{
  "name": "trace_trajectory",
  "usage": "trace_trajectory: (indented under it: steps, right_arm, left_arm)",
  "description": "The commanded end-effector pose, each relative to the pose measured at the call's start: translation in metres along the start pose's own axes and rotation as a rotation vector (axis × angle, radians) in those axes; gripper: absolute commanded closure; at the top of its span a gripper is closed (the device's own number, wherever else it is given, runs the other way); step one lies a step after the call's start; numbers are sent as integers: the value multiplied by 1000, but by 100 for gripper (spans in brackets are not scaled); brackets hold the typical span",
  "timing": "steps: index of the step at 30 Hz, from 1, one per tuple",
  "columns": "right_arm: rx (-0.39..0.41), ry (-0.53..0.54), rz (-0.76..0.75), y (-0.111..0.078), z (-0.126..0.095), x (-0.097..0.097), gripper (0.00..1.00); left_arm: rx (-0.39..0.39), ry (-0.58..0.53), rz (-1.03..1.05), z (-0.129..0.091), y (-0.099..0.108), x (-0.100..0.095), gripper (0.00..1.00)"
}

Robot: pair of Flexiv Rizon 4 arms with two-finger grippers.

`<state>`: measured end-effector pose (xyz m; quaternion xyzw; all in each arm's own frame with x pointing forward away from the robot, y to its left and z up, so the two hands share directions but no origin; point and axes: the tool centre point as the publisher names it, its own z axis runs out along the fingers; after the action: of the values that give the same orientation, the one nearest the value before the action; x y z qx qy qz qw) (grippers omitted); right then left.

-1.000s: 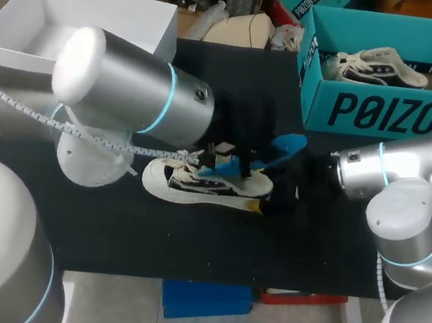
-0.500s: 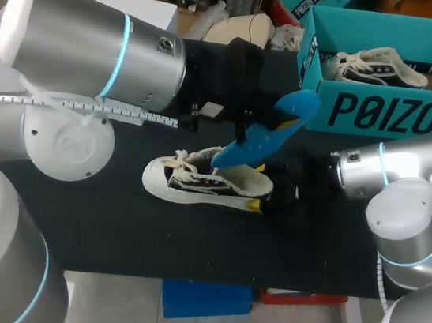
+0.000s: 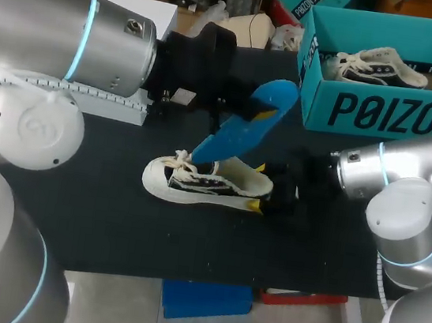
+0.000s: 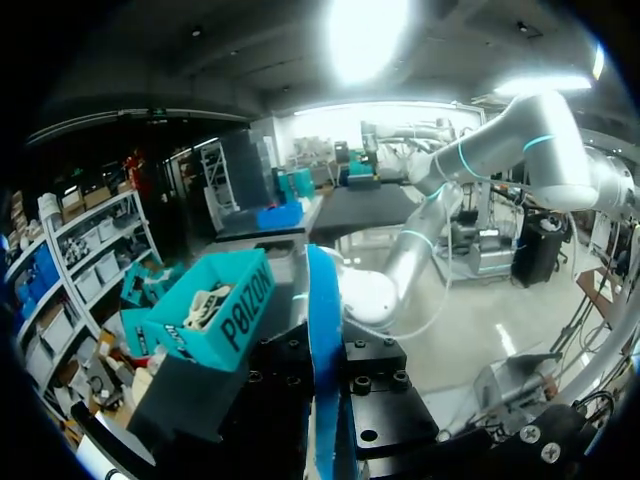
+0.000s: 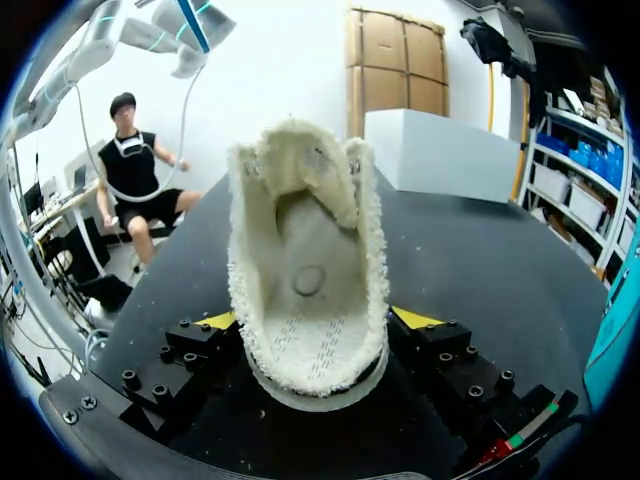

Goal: Take the shoe out of the shoebox, open the shoe tongue, remove and reinsert the insole, then place the shoe into the shoebox

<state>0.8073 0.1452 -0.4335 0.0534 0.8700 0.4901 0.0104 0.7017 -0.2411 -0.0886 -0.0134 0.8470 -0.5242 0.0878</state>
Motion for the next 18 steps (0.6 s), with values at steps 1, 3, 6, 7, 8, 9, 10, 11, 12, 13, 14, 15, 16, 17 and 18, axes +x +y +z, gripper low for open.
trace_trajectory:
  steps: [1, 3, 6, 7, 8, 9, 10, 11, 12, 13, 14, 15, 16, 17, 18]
  right_arm:
    - [1, 0, 1, -2, 1, 0, 100]
    - [1, 0, 1, -2, 1, 0, 100]
    - [1, 0, 1, -2, 1, 0, 100]
    - [1, 0, 1, -2, 1, 0, 100]
    - [1, 0, 1, -2, 1, 0, 100]
    - [1, 0, 1, -2, 1, 0, 100]
    - [1, 0, 1, -2, 1, 0, 100]
    - [1, 0, 1, -2, 1, 0, 100]
    - [1, 0, 1, -2, 1, 0, 100]
    - [1, 0, 1, -2, 1, 0, 100]
    - [1, 0, 1, -2, 1, 0, 100]
    - [1, 0, 1, -2, 1, 0, 100]
    - [1, 0, 1, -2, 1, 0, 100]
    - [1, 0, 1, -2, 1, 0, 100]
    - [1, 0, 1, -2, 1, 0, 100]
  left_arm:
    - [24, 10, -51, -16, 7, 3, 100]
    - [65, 19, -121, -25, 12, 2, 100]
    - [141, 40, -207, -36, 11, 4, 100]
    - [168, 56, -237, -38, 11, 2, 100]
    - [182, 59, -244, -41, 10, 2, 100]
    - [181, 60, -235, -43, 7, 4, 100]
    - [202, 77, -244, -44, 5, 5, 100]
    - [216, 82, -245, -46, 3, 6, 100]
    - [228, 91, -237, -48, -2, 8, 100]
    - [237, 104, -229, -49, -6, 10, 100]
    - [251, 116, -228, -50, -10, 11, 100]
    - [260, 123, -222, -51, -14, 12, 100]
    - [262, 130, -218, -51, -16, 13, 100]
    - [268, 138, -213, -52, -20, 14, 100]
    - [279, 146, -213, -53, -24, 15, 100]
